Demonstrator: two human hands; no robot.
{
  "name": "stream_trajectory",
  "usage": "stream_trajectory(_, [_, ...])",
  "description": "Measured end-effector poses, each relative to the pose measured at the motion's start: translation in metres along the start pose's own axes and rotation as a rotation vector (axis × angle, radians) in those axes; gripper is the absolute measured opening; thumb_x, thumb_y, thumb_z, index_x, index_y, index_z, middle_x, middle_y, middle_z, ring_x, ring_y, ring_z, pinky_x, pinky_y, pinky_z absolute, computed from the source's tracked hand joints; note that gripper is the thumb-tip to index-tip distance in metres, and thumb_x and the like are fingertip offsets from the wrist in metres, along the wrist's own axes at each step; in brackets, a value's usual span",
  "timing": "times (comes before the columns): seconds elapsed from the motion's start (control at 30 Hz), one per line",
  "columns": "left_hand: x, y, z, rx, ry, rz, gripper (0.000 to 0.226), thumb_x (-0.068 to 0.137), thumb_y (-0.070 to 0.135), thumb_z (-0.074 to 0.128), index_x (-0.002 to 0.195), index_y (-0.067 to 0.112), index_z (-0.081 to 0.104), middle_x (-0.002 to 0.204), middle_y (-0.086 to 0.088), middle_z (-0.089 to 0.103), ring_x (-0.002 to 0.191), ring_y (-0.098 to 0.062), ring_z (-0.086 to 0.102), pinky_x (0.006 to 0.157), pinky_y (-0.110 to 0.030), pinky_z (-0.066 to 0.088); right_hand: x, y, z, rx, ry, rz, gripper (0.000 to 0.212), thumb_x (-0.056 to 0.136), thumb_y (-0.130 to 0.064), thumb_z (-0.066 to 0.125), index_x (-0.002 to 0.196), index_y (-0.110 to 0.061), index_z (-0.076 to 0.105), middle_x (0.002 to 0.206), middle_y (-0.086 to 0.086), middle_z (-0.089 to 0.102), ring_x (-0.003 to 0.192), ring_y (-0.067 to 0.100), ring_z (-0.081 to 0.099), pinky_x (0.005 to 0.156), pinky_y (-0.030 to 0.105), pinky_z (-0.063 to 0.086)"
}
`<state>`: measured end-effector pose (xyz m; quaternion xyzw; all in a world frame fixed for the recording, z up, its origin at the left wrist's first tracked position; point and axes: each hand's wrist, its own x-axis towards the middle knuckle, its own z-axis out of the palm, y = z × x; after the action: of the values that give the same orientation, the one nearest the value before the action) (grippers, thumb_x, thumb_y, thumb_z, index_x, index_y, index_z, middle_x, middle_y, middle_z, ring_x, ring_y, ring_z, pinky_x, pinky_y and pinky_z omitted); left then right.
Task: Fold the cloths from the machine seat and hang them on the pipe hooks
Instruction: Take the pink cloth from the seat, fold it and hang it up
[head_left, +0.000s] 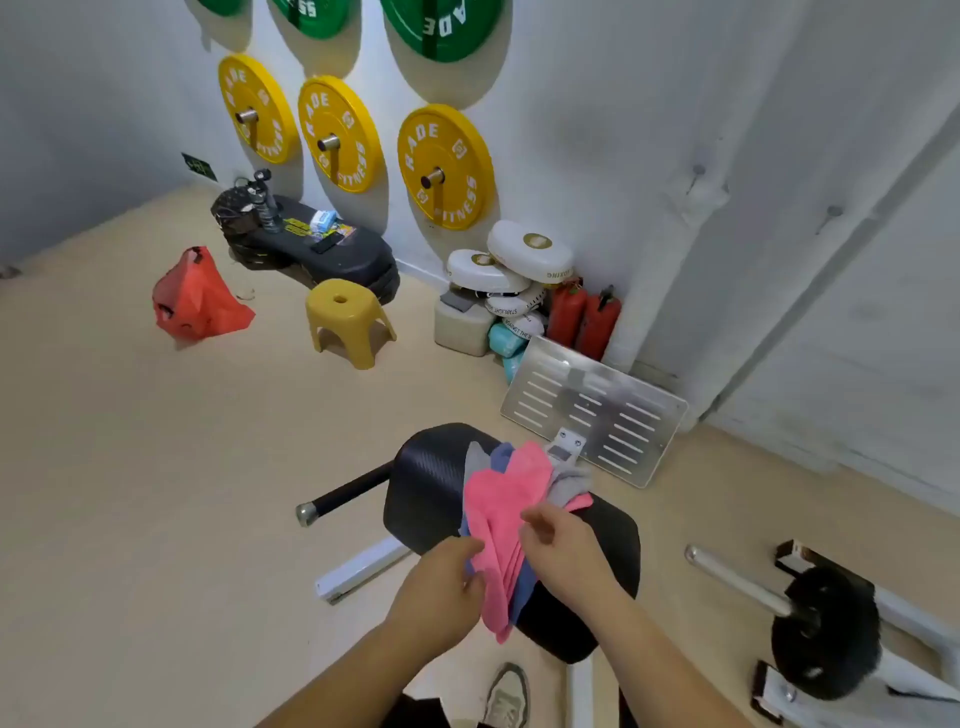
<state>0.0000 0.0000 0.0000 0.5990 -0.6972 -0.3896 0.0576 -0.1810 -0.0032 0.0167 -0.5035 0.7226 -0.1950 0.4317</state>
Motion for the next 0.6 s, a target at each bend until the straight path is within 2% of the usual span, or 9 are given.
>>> stream_trajectory(0.1, [0.040, -0.006, -0.006, 0.019, -0.041, 0.011, 0.029, 0.103, 0.028, 0.051, 0.130, 0.026, 0.059, 0.126, 0.007, 0.065, 0.106, -0.011, 0.065, 0.095, -0.023, 0.054, 0.022, 0.006, 0.000, 0.076, 0.011, 0.069, 0.028, 0.100, -0.020, 0.056, 0.126, -0.023, 0.065, 0.111, -0.003, 0.071, 0.099, 0.008, 0.066, 0.095, 0.028, 0.054])
stream_trajectory(0.2, [0.081, -0.015, -0.008, 0.102, -0.096, 0.072, 0.029, 0.103, 0.024, 0.051, 0.130, 0.027, 0.060, 0.128, 0.007, 0.062, 0.110, -0.013, 0.062, 0.095, -0.024, 0.050, 0.040, 0.011, 0.002, 0.109, 0.022, 0.118, 0.028, 0.099, -0.025, 0.057, 0.125, -0.026, 0.067, 0.116, -0.008, 0.072, 0.105, 0.004, 0.066, 0.099, 0.027, 0.053])
stream_trajectory(0.33, [0.135, -0.042, -0.005, 0.219, -0.293, 0.208, 0.032, 0.107, 0.031, 0.042, 0.133, 0.035, 0.060, 0.130, 0.011, 0.064, 0.120, -0.017, 0.062, 0.109, -0.038, 0.048, 0.062, 0.013, 0.012, 0.186, 0.048, 0.229, 0.026, 0.099, -0.024, 0.060, 0.122, -0.022, 0.071, 0.118, -0.009, 0.072, 0.109, 0.004, 0.066, 0.102, 0.025, 0.052])
stream_trajectory(0.43, [0.166, -0.056, -0.005, 0.439, -0.416, 0.367, 0.037, 0.105, 0.032, 0.045, 0.139, 0.036, 0.059, 0.145, 0.011, 0.057, 0.134, -0.018, 0.053, 0.116, -0.038, 0.041, 0.067, 0.006, 0.023, 0.263, 0.122, 0.340, 0.020, 0.097, -0.021, 0.062, 0.113, -0.021, 0.073, 0.109, -0.006, 0.075, 0.102, 0.005, 0.069, 0.095, 0.025, 0.055])
stream_trajectory(0.5, [0.184, -0.059, -0.009, 0.497, -0.439, 0.517, 0.030, 0.099, 0.035, 0.050, 0.121, 0.034, 0.070, 0.131, 0.010, 0.066, 0.120, -0.017, 0.062, 0.108, -0.039, 0.048, 0.072, -0.003, 0.031, 0.277, 0.170, 0.379, 0.017, 0.095, -0.021, 0.063, 0.108, -0.022, 0.074, 0.103, -0.006, 0.075, 0.096, 0.006, 0.069, 0.088, 0.024, 0.054])
stream_trajectory(0.53, [0.190, -0.059, -0.012, 0.503, -0.422, 0.557, 0.029, 0.096, 0.036, 0.048, 0.112, 0.032, 0.073, 0.121, 0.010, 0.069, 0.110, -0.018, 0.065, 0.101, -0.038, 0.052, 0.075, -0.008, 0.033, 0.273, 0.180, 0.402, 0.016, 0.094, -0.021, 0.064, 0.106, -0.023, 0.074, 0.103, -0.005, 0.074, 0.096, 0.007, 0.069, 0.087, 0.025, 0.054])
stream_trajectory(0.6, [0.197, -0.043, -0.028, 0.455, -0.449, 0.606, 0.032, 0.089, 0.034, 0.043, 0.101, 0.028, 0.072, 0.111, 0.009, 0.068, 0.104, -0.019, 0.064, 0.088, -0.035, 0.054, 0.074, -0.019, 0.039, 0.274, 0.169, 0.430, 0.018, 0.091, -0.023, 0.069, 0.108, -0.024, 0.073, 0.107, -0.004, 0.074, 0.100, 0.009, 0.069, 0.092, 0.027, 0.056])
